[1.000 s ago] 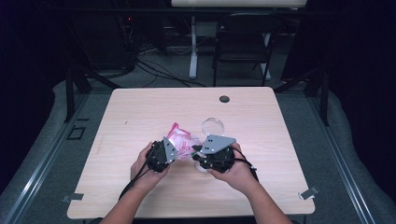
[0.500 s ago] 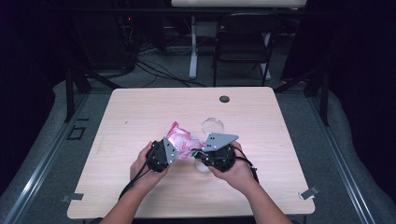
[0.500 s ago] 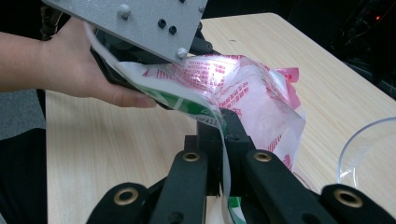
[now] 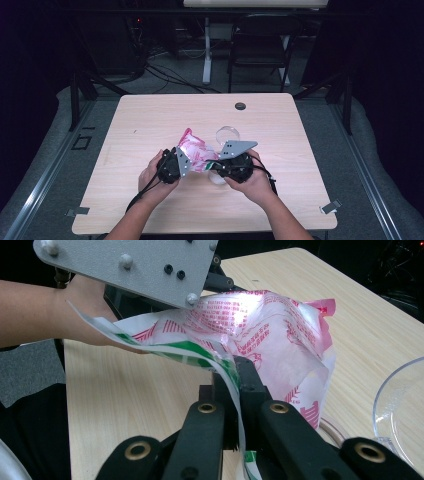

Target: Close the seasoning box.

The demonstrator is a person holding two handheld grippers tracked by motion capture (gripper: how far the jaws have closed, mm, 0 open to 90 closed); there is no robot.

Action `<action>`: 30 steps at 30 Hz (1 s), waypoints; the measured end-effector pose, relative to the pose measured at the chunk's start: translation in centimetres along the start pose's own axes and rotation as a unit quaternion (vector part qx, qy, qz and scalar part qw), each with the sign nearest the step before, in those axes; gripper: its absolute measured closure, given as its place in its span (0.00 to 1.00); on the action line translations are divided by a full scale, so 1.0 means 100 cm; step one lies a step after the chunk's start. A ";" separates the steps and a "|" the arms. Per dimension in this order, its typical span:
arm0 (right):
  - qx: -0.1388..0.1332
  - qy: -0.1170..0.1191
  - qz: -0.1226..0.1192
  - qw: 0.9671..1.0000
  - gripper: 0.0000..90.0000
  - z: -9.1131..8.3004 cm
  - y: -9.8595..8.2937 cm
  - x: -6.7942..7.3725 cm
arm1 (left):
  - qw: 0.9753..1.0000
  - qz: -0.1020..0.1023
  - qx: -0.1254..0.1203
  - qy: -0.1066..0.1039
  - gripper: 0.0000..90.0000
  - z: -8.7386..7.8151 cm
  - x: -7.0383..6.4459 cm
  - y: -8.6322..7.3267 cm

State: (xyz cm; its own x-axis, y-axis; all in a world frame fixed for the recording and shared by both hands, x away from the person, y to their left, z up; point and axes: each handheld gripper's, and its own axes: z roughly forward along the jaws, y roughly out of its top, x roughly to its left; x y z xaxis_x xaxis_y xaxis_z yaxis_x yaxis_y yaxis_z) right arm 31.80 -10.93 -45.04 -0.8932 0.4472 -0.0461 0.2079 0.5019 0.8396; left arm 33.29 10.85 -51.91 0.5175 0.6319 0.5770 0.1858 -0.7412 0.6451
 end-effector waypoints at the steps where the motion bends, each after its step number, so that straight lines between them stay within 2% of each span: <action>1: 0.000 0.000 0.000 1.000 1.00 0.000 0.000 0.000 | 1.000 0.007 0.000 0.003 0.66 0.000 0.000 0.001; 5: 0.000 0.003 0.005 1.000 1.00 -0.001 -0.001 -0.003 | 1.000 0.022 0.000 0.010 0.66 0.000 0.000 0.003; 15: -0.003 0.006 0.015 1.000 1.00 -0.003 -0.003 -0.007 | 0.999 0.035 -0.002 0.013 0.66 0.001 0.003 0.008; 30: -0.004 0.013 0.029 0.999 1.00 -0.003 -0.005 -0.011 | 0.998 0.053 -0.005 0.028 0.66 0.002 0.003 0.010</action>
State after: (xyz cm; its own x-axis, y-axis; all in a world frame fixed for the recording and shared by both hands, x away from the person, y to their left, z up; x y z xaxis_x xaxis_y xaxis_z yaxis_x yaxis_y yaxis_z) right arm 32.58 -11.92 -45.22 -0.8898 0.4559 0.0167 0.2563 0.4692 0.8451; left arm 33.78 10.24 -51.14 0.4854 0.5624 0.6694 0.1234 -0.8020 0.5844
